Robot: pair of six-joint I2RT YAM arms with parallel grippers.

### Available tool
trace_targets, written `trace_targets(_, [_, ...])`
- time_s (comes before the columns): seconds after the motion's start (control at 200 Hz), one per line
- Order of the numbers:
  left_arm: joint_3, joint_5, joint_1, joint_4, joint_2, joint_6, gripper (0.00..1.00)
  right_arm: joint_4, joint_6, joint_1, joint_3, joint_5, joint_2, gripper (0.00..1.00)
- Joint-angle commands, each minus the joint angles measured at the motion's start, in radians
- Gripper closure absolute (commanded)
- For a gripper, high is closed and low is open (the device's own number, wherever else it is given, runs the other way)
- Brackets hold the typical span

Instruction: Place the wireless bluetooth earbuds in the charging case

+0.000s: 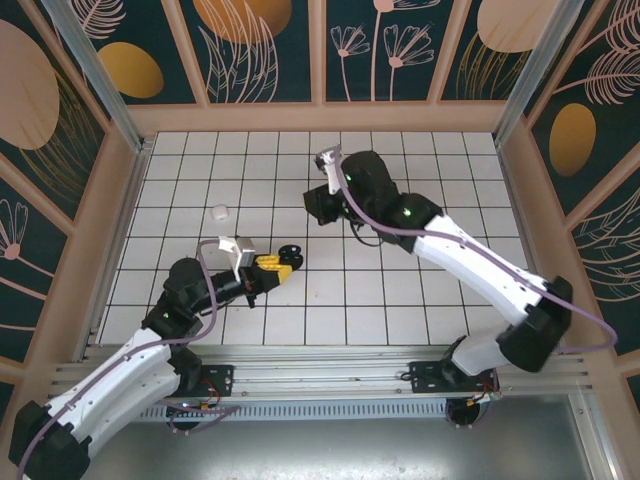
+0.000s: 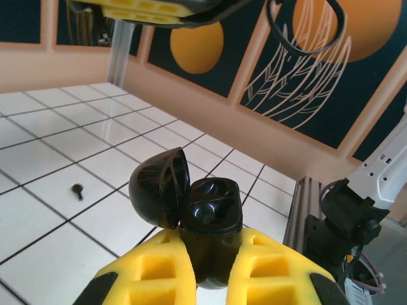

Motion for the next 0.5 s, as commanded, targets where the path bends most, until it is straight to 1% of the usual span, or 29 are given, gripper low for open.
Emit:
trace_targets(0.0, [0.011, 0.074, -0.006, 0.173, 0.039, -0.006, 1.0, 0.16, 0.039, 0.05, -0.097, 0.03, -0.097, 0.86])
trace_targets(0.19, [0.055, 0.09, -0.007, 0.224, 0.117, -0.014, 1.0, 0.298, 0.052, 0.128, -0.212, 0.054, -0.207, 0.86])
trace_targets(0.3, [0.074, 0.1, -0.007, 0.233, 0.144, 0.01, 1.0, 0.327, 0.044, 0.166, -0.237, 0.06, -0.218, 0.86])
trace_targets(0.495, [0.069, 0.063, -0.006, 0.266, 0.136, 0.021, 1.0, 0.366, 0.009, 0.223, -0.251, 0.081, -0.216, 0.86])
